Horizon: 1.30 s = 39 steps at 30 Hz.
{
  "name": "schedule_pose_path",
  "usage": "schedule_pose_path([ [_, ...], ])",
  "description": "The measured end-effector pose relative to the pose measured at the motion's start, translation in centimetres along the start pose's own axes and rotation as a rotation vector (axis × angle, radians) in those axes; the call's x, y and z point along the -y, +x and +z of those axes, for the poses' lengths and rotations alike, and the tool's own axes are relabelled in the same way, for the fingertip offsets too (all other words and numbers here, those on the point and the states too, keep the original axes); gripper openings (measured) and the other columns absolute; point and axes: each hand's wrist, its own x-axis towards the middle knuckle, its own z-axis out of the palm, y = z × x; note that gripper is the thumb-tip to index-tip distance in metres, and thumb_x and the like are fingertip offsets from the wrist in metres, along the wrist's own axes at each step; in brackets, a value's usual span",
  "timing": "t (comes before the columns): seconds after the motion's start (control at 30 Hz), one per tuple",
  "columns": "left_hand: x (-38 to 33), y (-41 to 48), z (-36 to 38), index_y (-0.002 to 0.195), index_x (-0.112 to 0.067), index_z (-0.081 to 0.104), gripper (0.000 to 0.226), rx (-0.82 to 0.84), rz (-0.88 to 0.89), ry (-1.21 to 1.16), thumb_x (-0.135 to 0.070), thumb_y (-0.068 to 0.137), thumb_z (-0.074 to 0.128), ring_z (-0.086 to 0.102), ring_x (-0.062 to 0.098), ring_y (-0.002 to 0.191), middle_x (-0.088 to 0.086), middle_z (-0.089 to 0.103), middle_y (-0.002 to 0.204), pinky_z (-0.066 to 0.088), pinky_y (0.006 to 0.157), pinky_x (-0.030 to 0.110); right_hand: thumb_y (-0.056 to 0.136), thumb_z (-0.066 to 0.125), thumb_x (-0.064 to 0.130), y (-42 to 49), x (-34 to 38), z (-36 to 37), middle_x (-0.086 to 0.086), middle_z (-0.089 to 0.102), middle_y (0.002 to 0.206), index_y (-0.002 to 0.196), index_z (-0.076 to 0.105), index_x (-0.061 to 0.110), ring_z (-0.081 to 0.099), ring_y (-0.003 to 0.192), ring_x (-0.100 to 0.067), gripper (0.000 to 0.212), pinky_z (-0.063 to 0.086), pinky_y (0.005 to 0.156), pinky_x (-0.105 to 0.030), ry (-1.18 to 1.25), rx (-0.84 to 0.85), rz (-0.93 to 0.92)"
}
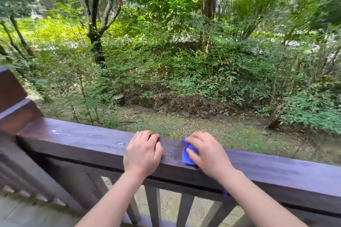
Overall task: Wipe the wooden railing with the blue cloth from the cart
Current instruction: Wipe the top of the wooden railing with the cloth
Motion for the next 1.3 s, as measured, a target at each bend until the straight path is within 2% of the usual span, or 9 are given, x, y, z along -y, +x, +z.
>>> schedule_pose_path([
  [0.07,0.0,0.0,0.1,0.1,-0.019,0.071,0.037,0.009,-0.009,0.009,-0.036,0.089,0.04,0.059,0.026,0.092,0.002,0.062,0.095,0.05,0.083,0.041,0.082,0.065,0.024,0.3,0.6,0.3,-0.001,0.061,0.102,0.107,0.067,0.016,0.054,0.093,-0.024,0.026,0.049,0.083,-0.039,-0.006,-0.029,0.098],
  [0.23,-0.3,0.1,0.0,0.101,-0.021,0.07,0.036,-0.001,-0.015,0.01,-0.035,0.091,0.039,0.058,0.023,0.094,-0.001,0.062,0.097,0.044,0.083,0.037,0.087,0.059,0.029,0.2,2.4,0.5,-0.001,0.059,0.116,0.116,0.061,0.017,0.052,0.104,-0.022,0.031,0.042,0.093,-0.031,0.077,0.214,-0.285],
  [0.37,-0.3,0.0,-0.2,0.104,-0.022,0.07,0.038,0.013,-0.022,-0.018,-0.037,0.095,0.036,0.057,0.021,0.096,-0.003,0.062,0.097,0.046,0.089,0.039,0.082,0.064,0.027,1.9,0.8,0.6,0.0,0.061,0.111,0.111,0.065,0.018,0.054,0.099,-0.023,0.03,0.047,0.087,-0.039,0.042,0.071,-0.057],
  [0.53,-0.2,0.2,0.0,0.104,-0.021,0.07,0.041,0.02,-0.017,-0.062,-0.038,0.097,0.034,0.058,0.022,0.098,-0.002,0.064,0.099,0.04,0.111,0.044,0.082,0.063,0.024,1.1,3.1,1.6,-0.001,0.061,0.115,0.112,0.063,0.016,0.055,0.103,-0.023,0.031,0.045,0.092,-0.032,0.136,0.171,-0.29],
  [0.67,0.2,0.2,-0.2,0.105,-0.021,0.07,0.044,0.087,-0.018,-0.14,-0.04,0.098,0.031,0.06,0.018,0.103,-0.003,0.065,0.103,0.029,0.119,0.047,0.079,0.065,0.023,2.8,3.1,2.7,0.0,0.062,0.111,0.11,0.065,0.015,0.055,0.1,-0.025,0.031,0.047,0.09,-0.036,0.076,0.041,-0.048],
  [0.87,2.0,0.3,-1.5,0.109,-0.014,0.068,0.034,0.052,0.054,-0.31,-0.03,0.096,0.041,0.057,0.02,0.103,0.0,0.066,0.107,0.04,0.109,0.048,0.079,0.064,0.024,4.1,4.7,4.1,0.003,0.062,0.112,0.111,0.064,0.018,0.054,0.1,-0.021,0.032,0.044,0.09,-0.029,0.039,0.096,-0.133],
  [1.03,9.3,0.6,-3.2,0.11,-0.011,0.07,0.034,-0.1,0.112,-0.163,-0.028,0.092,0.047,0.06,0.023,0.105,0.005,0.067,0.111,0.035,0.112,0.044,0.08,0.063,0.026,4.8,8.3,5.8,0.0,0.064,0.108,0.108,0.066,0.015,0.057,0.098,-0.023,0.03,0.048,0.088,-0.034,0.018,0.066,-0.115],
  [1.13,13.6,1.5,-3.5,0.112,-0.012,0.07,0.038,-0.022,0.108,-0.052,-0.032,0.093,0.044,0.061,0.026,0.111,0.007,0.067,0.116,0.033,0.114,0.044,0.081,0.065,0.024,5.1,8.6,6.5,-0.001,0.064,0.112,0.111,0.065,0.015,0.057,0.099,-0.021,0.031,0.044,0.09,-0.027,0.05,0.103,-0.236],
  [1.3,14.0,1.8,-3.4,0.113,-0.017,0.069,0.04,0.121,0.138,-0.026,-0.036,0.093,0.041,0.064,0.027,0.104,0.003,0.068,0.113,0.051,0.098,0.041,0.081,0.066,0.025,6.8,10.0,7.8,-0.001,0.064,0.109,0.11,0.066,0.015,0.057,0.1,-0.024,0.031,0.047,0.089,-0.032,0.047,0.023,-0.041],
])
